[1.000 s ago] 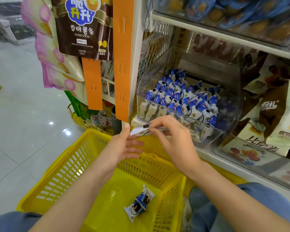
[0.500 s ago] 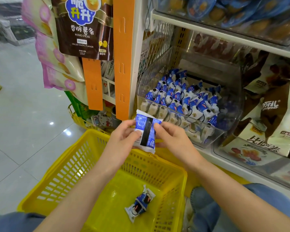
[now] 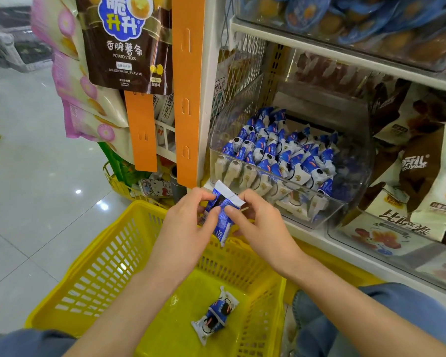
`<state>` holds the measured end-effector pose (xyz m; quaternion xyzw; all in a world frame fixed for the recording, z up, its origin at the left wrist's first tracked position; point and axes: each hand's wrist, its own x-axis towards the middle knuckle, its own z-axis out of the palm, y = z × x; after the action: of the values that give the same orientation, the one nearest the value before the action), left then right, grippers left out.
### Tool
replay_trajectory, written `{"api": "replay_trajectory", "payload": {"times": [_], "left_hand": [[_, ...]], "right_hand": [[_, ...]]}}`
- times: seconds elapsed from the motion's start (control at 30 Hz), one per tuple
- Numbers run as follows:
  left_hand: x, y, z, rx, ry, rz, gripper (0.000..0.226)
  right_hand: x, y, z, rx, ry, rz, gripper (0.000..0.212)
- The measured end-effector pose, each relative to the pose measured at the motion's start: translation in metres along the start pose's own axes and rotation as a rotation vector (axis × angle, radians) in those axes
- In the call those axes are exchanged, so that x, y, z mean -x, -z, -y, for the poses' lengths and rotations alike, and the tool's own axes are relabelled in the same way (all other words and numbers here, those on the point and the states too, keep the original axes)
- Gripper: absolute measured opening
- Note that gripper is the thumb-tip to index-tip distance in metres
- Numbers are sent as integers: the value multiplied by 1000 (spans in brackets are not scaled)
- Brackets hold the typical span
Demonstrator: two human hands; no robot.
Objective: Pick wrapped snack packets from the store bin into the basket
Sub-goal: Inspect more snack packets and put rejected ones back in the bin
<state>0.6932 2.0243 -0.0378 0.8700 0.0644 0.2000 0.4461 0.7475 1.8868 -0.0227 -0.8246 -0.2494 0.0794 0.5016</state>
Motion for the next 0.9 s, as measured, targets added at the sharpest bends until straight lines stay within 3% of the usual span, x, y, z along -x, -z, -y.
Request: {"api": "replay_trajectory", "payload": {"times": [0.2,0.3,0.4,0.6,0.73,0.83,0.9], "left_hand": [[2,-2,1,-72,-31,-20,7],[1,-3,-1,-66,-36,-70,8],[-2,-2,-2,-24,-7,-114,11],[-1,-3,-3,-99,-14,-2,18],[-5,-2,-4,-58,15,3,21],[-10,1,-5,23,106,-22,19],[-16,3,-10,305,262,-18,22]], "right_hand": [[0,-5,1,70,-8,-1,14],[-1,-9,6,-171,-141,115,8],[-2,-12,9,-360,-195,196,22],[-4,-3,7,-312,-183,90,25],[-4,-1,5,-281,-146,107,23],[-4,1,7,-286,-66,154,22],[-3,3,9,-261,-11,188,30]]}}
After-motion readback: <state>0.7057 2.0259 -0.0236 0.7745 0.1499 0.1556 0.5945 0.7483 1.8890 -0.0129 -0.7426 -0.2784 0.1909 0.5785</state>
